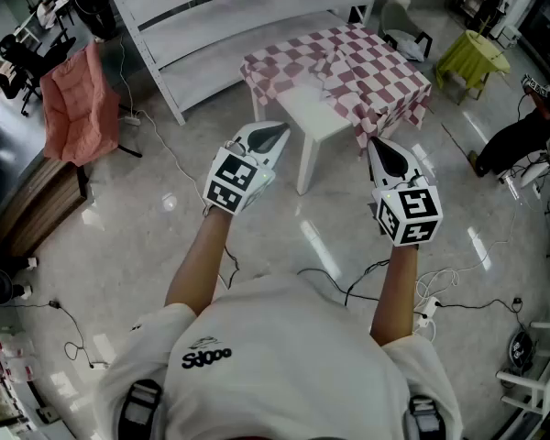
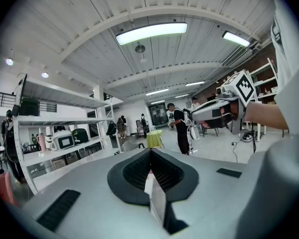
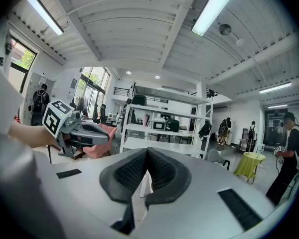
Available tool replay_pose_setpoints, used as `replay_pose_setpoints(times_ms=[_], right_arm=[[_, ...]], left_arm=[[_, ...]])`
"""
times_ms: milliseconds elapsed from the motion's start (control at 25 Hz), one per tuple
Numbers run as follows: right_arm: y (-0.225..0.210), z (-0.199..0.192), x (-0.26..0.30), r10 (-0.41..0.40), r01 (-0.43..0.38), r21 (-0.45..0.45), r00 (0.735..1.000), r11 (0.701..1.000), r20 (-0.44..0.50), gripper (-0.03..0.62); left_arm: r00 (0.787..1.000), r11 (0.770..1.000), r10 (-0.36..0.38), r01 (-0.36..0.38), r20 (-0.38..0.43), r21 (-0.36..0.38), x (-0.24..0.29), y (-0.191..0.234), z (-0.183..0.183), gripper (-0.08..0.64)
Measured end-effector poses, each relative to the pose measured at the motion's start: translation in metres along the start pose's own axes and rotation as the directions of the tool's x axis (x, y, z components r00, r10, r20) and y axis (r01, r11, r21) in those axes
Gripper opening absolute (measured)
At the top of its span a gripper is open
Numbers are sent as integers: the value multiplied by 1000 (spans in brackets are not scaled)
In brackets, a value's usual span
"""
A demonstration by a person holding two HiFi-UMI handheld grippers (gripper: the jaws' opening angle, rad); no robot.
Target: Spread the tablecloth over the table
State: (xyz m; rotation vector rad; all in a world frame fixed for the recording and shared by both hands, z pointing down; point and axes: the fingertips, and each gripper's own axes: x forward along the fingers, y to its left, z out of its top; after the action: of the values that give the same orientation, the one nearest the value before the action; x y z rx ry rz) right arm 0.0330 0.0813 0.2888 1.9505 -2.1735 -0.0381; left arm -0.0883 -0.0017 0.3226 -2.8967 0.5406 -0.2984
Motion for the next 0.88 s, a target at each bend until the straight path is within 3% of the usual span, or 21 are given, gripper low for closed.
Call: replay_pose_setpoints(times_ms=[440,880], right_arm=[[-28,-16,-13,30,-30,24,1000,999,4,21],[-67,-39,-34,115,-116,64,993,991,20,21]], left_arm=[[999,1000,28,-29,-16,-2,21,-24,4,28],[996,996,81,-82,-49,-19,47,-60,5,28]])
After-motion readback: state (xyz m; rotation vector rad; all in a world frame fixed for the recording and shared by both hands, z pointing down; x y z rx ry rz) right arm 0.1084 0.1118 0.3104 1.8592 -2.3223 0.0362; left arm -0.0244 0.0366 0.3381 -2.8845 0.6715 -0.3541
